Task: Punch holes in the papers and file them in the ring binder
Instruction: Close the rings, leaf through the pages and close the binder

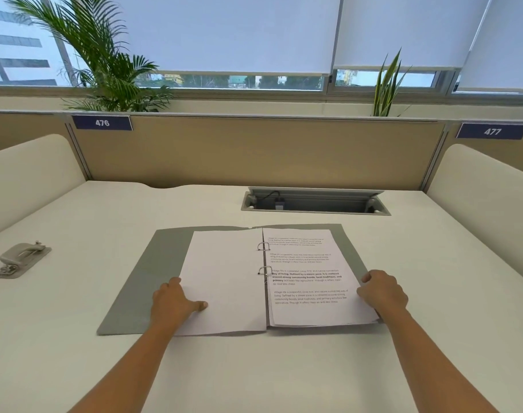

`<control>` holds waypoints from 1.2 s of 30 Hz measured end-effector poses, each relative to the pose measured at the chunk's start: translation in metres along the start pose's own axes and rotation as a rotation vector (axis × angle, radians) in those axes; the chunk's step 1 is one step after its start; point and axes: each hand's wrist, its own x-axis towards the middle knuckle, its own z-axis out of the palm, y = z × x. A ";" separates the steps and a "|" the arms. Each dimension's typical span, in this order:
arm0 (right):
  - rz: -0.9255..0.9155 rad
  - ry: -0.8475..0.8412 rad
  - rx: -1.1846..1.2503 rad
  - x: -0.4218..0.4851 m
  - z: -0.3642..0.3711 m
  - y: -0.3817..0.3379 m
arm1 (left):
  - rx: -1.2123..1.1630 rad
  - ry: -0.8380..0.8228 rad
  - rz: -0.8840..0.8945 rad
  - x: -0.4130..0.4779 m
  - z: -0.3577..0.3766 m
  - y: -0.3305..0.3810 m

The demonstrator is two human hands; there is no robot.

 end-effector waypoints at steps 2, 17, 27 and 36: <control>-0.021 0.025 -0.073 -0.001 0.000 -0.001 | -0.005 -0.004 -0.016 0.000 -0.001 0.000; -0.366 -0.029 -0.175 -0.018 0.032 -0.019 | -0.090 -0.071 -0.160 0.005 -0.007 0.004; -0.354 0.010 -0.129 -0.021 0.039 -0.014 | -0.263 -0.094 -0.238 0.011 -0.010 -0.009; -0.329 -0.126 -0.063 -0.026 0.017 -0.043 | -0.756 -0.178 -0.242 0.002 -0.042 0.026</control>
